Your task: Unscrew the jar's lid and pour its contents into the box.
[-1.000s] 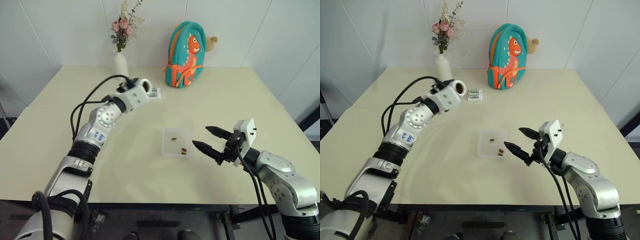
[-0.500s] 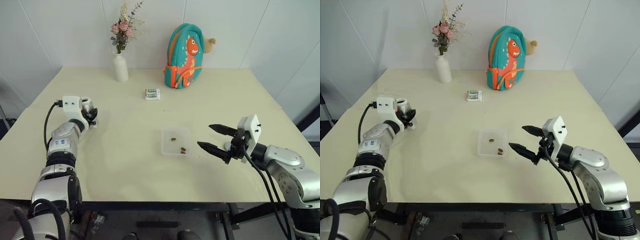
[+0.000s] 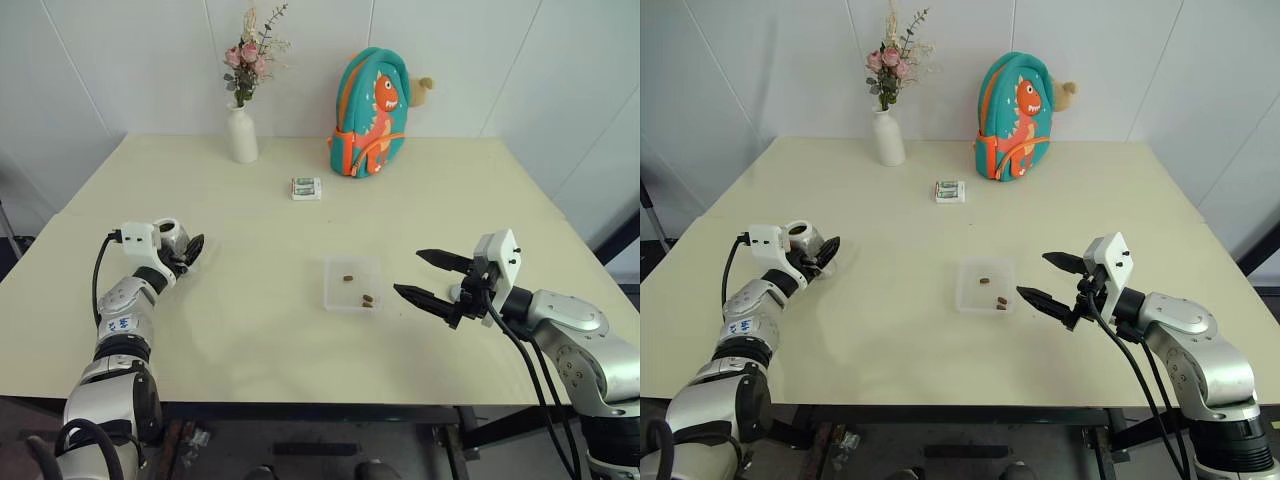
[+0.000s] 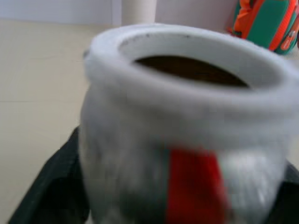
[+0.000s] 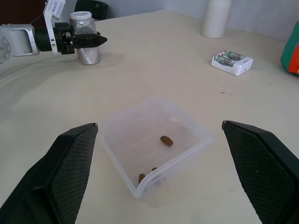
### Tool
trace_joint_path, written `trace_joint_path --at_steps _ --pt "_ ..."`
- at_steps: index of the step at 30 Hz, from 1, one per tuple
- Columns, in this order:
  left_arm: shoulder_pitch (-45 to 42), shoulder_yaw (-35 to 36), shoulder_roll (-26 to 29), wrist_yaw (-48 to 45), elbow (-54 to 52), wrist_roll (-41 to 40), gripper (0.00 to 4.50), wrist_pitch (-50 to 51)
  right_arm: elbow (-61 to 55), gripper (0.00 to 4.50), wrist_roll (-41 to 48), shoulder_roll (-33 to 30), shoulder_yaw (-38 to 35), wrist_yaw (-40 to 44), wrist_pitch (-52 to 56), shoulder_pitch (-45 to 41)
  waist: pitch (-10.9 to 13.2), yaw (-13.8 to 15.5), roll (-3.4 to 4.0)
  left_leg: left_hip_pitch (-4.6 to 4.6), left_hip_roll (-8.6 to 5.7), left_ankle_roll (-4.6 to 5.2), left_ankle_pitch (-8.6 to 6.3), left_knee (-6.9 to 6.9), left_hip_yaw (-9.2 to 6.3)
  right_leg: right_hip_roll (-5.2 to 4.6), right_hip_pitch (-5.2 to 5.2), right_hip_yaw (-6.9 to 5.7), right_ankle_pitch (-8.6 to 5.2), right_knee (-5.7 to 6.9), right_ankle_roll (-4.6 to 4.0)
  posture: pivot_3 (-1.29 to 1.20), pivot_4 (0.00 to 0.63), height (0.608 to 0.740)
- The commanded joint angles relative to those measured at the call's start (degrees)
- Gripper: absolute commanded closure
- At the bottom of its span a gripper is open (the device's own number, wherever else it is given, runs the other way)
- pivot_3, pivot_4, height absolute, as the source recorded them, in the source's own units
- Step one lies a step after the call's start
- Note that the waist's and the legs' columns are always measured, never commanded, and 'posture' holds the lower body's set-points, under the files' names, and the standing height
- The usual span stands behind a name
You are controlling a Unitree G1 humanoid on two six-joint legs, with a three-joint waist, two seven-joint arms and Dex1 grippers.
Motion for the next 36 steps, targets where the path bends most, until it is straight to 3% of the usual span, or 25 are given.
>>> trace_joint_path --at_steps 1,7,15,20,24,26,29,33,36 --pt "1.19 -0.40 1.42 0.17 -2.63 0.39 0.02 -1.26 -2.64 0.00 1.00 0.24 -0.21 0.00 -0.37 -0.63 0.00 0.04 0.00 0.01 0.00 0.00 0.00 0.00 0.00 0.00 0.00 0.00 0.00 0.00 0.00 0.00 0.150 0.740" --pt "8.93 -1.83 3.51 1.77 -14.35 1.55 0.02 0.79 -3.63 0.00 1.47 0.75 -0.10 0.16 -0.34 0.03 0.00 -0.07 0.00 0.00 0.03 0.00 0.00 -0.01 0.00 0.00 0.00 0.00 0.00 0.00 0.00 0.00 0.150 0.740" --pt "29.78 0.86 8.17 0.89 -50.77 -1.78 0.02 18.77 -5.36 0.00 2.32 1.20 -1.95 -2.33 0.97 2.73 -0.01 0.08 -0.01 0.01 0.06 -0.02 -0.01 -0.03 0.00 -0.01 0.00 0.01 0.01 0.00 -0.07 0.00 0.150 0.740" --pt "40.01 3.59 11.64 -2.41 -64.71 -3.04 0.02 23.86 -4.88 0.00 2.22 -1.26 -1.99 0.56 0.23 2.85 -0.01 0.07 -0.01 0.04 0.09 -0.04 -0.03 -0.03 0.03 -0.03 0.02 0.00 -0.05 -0.12 -0.23 0.00 0.150 0.740" --pt "41.24 1.25 14.23 -9.81 -69.16 -4.55 0.02 21.46 -2.28 0.00 0.29 -3.24 -0.40 4.67 -3.28 0.93 -0.01 0.00 -0.01 0.07 0.12 0.00 0.00 -0.06 0.13 -0.05 0.12 0.03 -0.37 -0.49 -1.16 0.00 0.150 0.740" --pt "40.05 -0.29 15.62 -19.99 -70.35 -9.39 0.02 18.50 0.51 0.00 -3.97 -4.12 1.91 7.58 -9.02 -1.12 -0.01 -0.09 -0.01 0.06 0.12 0.02 0.02 -0.05 0.19 -0.05 0.15 0.05 -0.27 -0.67 -1.21 0.00 0.150 0.740" --pt "36.99 -4.15 17.98 -27.66 -67.53 -6.98 0.02 9.97 3.55 0.00 -4.12 -4.64 2.28 12.31 -12.69 -1.87 -0.01 0.05 -0.01 0.04 0.13 0.02 0.02 -0.09 0.32 -0.09 0.21 0.10 -0.15 -0.99 -1.32 0.00 0.150 0.740" --pt "33.62 -7.07 19.59 -31.77 -65.23 -7.38 0.02 10.87 4.33 0.00 -3.36 -4.89 3.61 16.21 -12.57 -2.74 -0.01 -0.03 -0.01 0.01 0.12 0.06 0.00 -0.38 0.47 -0.13 0.12 0.23 -0.13 -1.08 -1.25 0.00 0.150 0.740" --pt "32.62 -8.02 19.98 -34.11 -64.14 -7.31 0.02 9.62 4.81 0.00 -3.63 -5.30 4.13 17.63 -12.22 -3.89 -0.01 -0.61 -0.01 0.01 0.15 0.14 -0.11 -0.44 0.47 -0.09 -0.05 0.23 0.19 -0.82 -0.32 0.00 0.150 0.740"
